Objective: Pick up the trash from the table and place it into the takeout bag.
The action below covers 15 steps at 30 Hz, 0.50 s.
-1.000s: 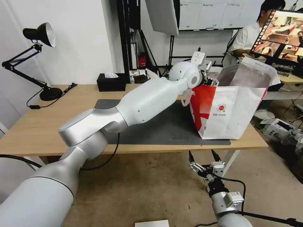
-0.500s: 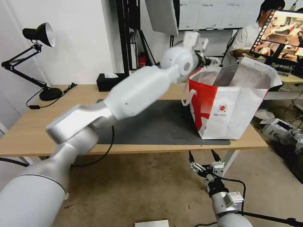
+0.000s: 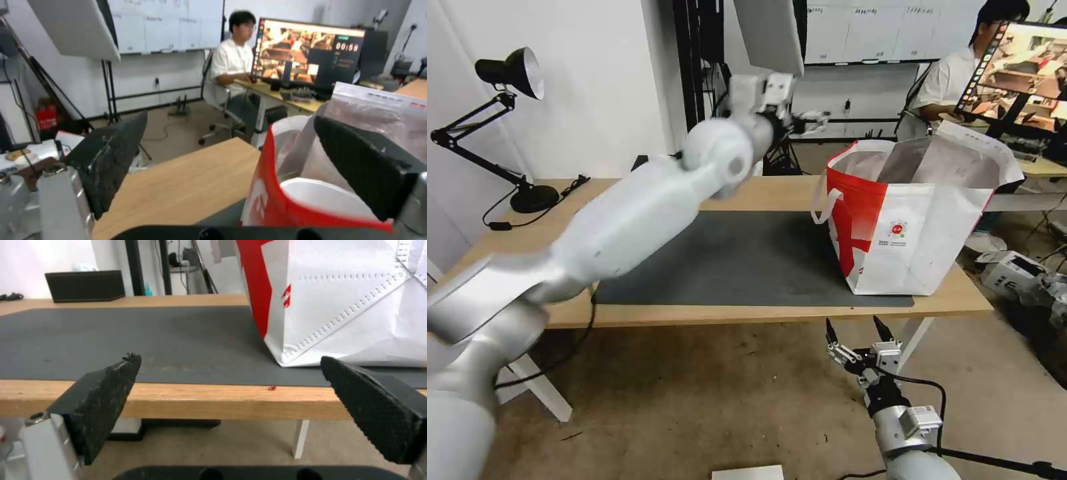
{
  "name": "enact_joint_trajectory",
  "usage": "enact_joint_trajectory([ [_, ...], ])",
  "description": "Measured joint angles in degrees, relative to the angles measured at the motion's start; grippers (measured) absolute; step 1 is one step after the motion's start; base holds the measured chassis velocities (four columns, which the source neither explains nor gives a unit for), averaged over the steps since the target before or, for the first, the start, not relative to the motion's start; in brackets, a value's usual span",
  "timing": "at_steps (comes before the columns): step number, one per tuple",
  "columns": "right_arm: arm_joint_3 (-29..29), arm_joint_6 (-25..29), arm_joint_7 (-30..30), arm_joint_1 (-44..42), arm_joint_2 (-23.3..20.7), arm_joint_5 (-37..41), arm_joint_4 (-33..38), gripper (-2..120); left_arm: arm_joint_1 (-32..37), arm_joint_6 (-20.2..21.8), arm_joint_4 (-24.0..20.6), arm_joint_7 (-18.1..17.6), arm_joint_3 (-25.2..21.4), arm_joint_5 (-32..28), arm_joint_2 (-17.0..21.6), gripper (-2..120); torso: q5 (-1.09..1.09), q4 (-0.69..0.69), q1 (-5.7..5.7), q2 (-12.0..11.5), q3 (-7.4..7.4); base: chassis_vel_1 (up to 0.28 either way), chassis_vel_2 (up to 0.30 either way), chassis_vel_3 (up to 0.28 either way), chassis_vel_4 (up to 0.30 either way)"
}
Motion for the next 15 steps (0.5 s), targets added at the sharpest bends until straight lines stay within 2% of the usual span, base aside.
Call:
enact_joint_trajectory([
  [1, 0.00, 0.00, 0.00, 0.00, 0.00, 0.00, 0.00, 100, 3.20, -1.55, -2.37, 0.48, -1.57, 1.09, 1.84, 100, -0.01, 0.00, 0.00, 0.00, 0.00, 0.000, 0.000, 0.000, 0.000],
  [2, 0.00, 0.00, 0.00, 0.00, 0.00, 0.00, 0.00, 100, 3.20, -1.55, -2.37, 0.48, -1.57, 1.09, 1.84, 100, -0.01, 0.00, 0.00, 0.00, 0.00, 0.000, 0.000, 0.000, 0.000],
  [4, 0.00, 0.00, -0.01, 0.00, 0.00, 0.00, 0.00, 100, 9.58, -4.62, -6.08, 1.02, -4.96, 2.86, 4.94, 100, 0.00, 0.00, 0.00, 0.00, 0.00, 0.000, 0.000, 0.000, 0.000],
  [5, 0.00, 0.00, -0.01, 0.00, 0.00, 0.00, 0.00, 100, 9.58, -4.62, -6.08, 1.02, -4.96, 2.86, 4.94, 100, 0.00, 0.00, 0.00, 0.00, 0.00, 0.000, 0.000, 0.000, 0.000],
  [7, 0.00, 0.00, 0.00, 0.00, 0.00, 0.00, 0.00, 100, 14.53, -7.13, -8.26, 2.15, -7.81, 5.97, 7.28, 100, -0.01, 0.00, 0.00, 0.00, 0.00, 0.000, 0.000, 0.000, 0.000],
  [11, 0.00, 0.00, 0.00, 0.00, 0.00, 0.00, 0.00, 100, 19.09, -8.85, -10.81, 3.64, -11.07, 10.00, 9.16, 100, 0.01, 0.01, 0.00, 0.00, 0.00, 0.000, 0.000, 0.000, 0.000],
  [14, 0.00, 0.00, 0.00, 0.00, 0.00, 0.00, 0.00, 100, 27.00, -10.72, -13.97, 4.67, -15.97, 15.45, 10.27, 100, 0.03, -0.02, 0.00, 0.00, 0.00, 0.000, 0.000, 0.000, 0.000],
  [15, 0.00, 0.00, 0.00, 0.00, 0.00, 0.00, 0.00, 100, 27.00, -10.72, -13.97, 4.67, -15.97, 15.45, 10.27, 100, 0.03, -0.02, 0.00, 0.00, 0.00, 0.000, 0.000, 0.000, 0.000],
])
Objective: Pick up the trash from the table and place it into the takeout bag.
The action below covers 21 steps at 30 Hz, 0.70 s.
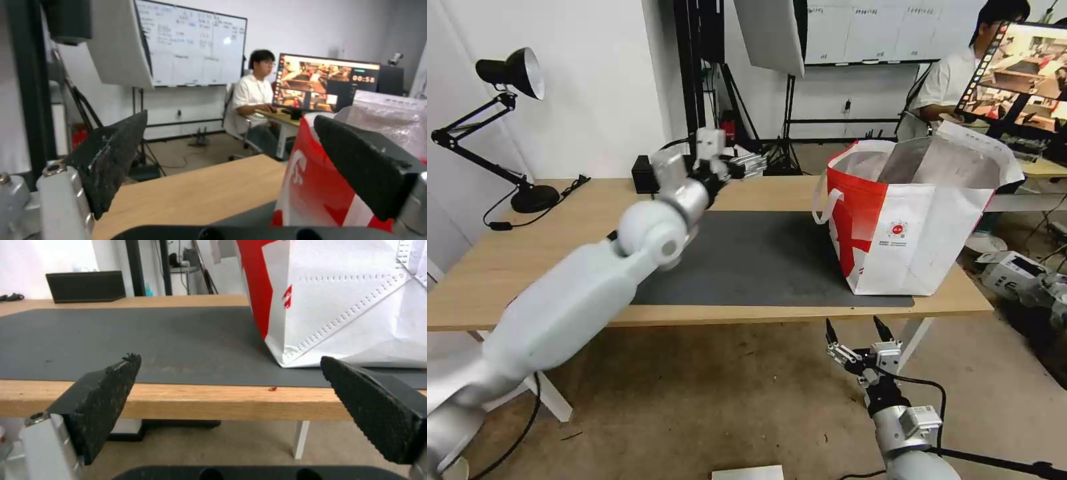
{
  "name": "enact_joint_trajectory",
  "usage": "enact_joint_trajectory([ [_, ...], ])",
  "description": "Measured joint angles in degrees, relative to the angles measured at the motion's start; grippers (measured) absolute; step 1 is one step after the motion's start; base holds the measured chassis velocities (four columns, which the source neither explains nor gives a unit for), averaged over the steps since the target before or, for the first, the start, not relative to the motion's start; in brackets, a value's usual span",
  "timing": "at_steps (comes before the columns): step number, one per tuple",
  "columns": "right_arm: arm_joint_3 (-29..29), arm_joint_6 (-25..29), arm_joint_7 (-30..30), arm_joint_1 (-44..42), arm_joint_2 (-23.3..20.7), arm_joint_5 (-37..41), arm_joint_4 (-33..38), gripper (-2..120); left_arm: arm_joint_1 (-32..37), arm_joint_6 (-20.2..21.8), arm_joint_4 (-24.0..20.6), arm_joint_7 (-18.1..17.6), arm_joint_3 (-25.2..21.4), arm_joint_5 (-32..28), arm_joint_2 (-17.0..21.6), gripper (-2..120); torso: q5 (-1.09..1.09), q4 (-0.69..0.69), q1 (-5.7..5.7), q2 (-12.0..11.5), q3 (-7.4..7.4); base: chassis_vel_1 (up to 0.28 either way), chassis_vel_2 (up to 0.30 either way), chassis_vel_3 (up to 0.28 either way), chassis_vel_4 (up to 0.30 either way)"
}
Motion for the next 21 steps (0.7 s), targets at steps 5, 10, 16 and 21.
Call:
enact_joint_trajectory([
  [5, 0.00, 0.00, 0.00, 0.00, 0.00, 0.00, 0.00, 100, 13.31, -7.63, -1.56, 2.00, -7.62, 9.28, 1.06, 100, -0.03, 0.01, 0.00, 0.00, 0.00, 0.000, 0.000, 0.000, 0.000],
  [10, 0.00, 0.00, 0.01, 0.00, 0.00, 0.00, 0.00, 100, 28.23, -12.77, -3.79, 4.30, -17.82, 14.88, 2.11, 100, -0.03, 0.03, 0.00, 0.00, 0.00, 0.000, 0.000, 0.000, 0.000],
  [16, 0.00, 0.00, 0.00, 0.00, 0.00, 0.00, -0.01, 100, 44.97, -14.87, -8.50, 4.79, -28.05, 23.82, -2.34, 100, 0.00, 0.01, 0.00, 0.01, -0.01, 0.000, 0.000, 0.000, 0.000],
  [21, 0.00, 0.00, 0.00, 0.00, 0.00, 0.00, 0.00, 100, 57.66, -16.35, -10.87, 7.47, -35.47, 28.66, -7.55, 100, 0.03, 0.02, -0.01, 0.01, 0.00, 0.000, 0.000, 0.000, 0.000],
])
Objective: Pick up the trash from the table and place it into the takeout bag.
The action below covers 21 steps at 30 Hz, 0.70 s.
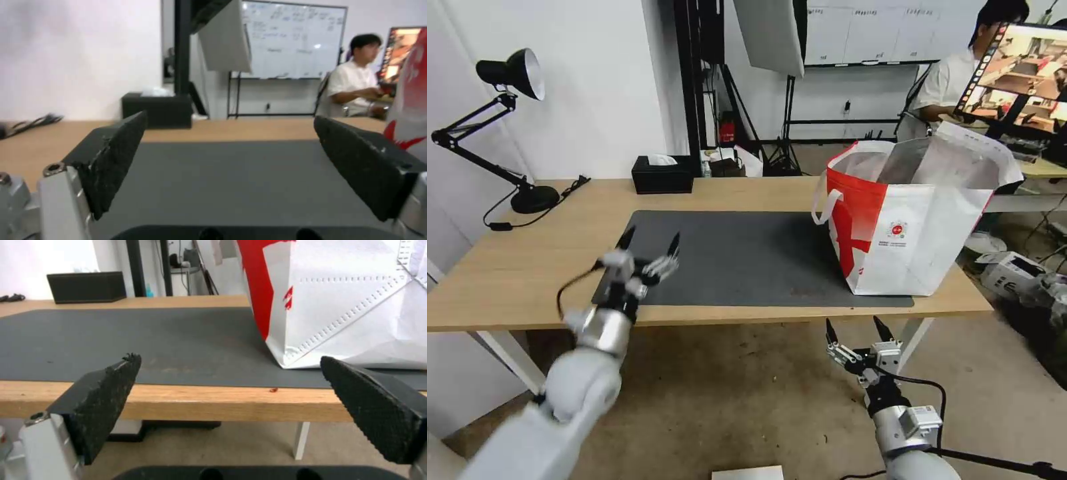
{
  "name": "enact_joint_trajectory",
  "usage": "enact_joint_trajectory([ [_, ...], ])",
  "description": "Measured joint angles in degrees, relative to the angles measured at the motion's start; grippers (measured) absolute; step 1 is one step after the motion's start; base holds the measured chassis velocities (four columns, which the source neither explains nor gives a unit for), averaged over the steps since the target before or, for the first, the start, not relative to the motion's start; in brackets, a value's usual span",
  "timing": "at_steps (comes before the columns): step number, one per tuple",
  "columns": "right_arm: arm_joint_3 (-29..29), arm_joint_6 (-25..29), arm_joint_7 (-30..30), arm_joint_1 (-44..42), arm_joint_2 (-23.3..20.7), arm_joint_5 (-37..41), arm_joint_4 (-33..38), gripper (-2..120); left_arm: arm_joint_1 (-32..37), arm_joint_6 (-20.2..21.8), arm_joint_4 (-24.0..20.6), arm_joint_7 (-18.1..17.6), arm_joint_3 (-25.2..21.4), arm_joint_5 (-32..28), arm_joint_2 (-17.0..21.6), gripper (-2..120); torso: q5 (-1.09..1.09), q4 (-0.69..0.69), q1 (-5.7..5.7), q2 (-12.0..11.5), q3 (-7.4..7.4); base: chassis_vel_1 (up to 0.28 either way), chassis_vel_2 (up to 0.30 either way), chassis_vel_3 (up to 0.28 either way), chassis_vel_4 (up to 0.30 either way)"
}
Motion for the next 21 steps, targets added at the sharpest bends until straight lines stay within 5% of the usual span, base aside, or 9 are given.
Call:
enact_joint_trajectory([
  [8, 0.00, 0.00, 0.00, 0.00, 0.00, 0.00, 0.00, 100, 12.22, -1.97, -2.51, 1.80, -5.59, 5.72, -7.23, 100, -0.03, -0.01, 0.00, 0.00, 0.00, 0.000, 0.000, 0.000, 0.000],
  [21, 0.00, 0.00, 0.00, 0.00, 0.00, 0.00, 0.00, 100, 15.77, -3.01, -2.23, 3.48, -5.28, 7.50, -9.07, 100, -0.03, -0.01, 0.01, -0.01, 0.01, 0.000, 0.000, 0.000, 0.000],
])
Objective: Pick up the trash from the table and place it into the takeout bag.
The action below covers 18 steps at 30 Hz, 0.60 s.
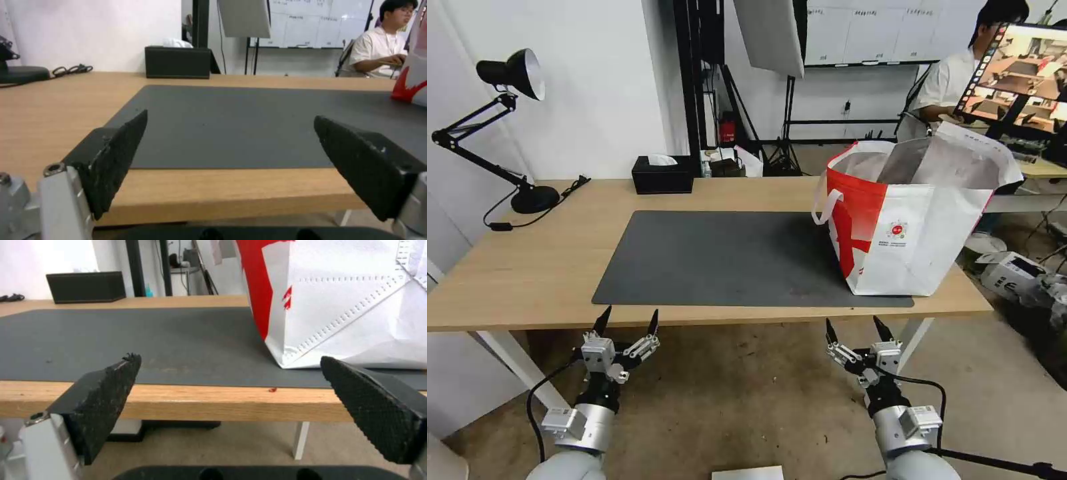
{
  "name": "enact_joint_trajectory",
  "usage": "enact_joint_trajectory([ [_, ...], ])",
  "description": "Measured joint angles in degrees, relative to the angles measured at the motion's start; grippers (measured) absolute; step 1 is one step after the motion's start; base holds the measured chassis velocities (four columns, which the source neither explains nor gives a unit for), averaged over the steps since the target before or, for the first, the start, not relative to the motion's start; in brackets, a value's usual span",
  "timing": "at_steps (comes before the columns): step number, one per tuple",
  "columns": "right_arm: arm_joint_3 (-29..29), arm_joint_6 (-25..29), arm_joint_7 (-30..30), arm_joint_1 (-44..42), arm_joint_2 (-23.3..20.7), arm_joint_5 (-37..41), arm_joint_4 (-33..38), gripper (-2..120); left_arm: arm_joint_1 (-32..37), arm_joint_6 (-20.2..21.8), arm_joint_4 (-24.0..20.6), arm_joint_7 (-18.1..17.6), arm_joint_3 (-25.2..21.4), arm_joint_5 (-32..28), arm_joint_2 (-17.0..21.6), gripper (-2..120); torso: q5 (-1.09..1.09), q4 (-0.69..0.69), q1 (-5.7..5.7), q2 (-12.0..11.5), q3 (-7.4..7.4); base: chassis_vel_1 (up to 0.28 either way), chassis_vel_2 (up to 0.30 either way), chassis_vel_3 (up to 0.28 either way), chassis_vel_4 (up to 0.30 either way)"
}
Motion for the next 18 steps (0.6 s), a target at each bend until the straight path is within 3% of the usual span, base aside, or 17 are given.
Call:
enact_joint_trajectory([
  [18, 0.00, 0.00, 0.00, 0.00, 0.00, 0.00, 0.00, 100, 0.89, 1.18, 0.33, 1.38, -0.03, 0.28, -0.05, 100, 0.00, 0.00, 0.00, -0.01, 0.00, 0.000, 0.000, 0.000, 0.000],
])
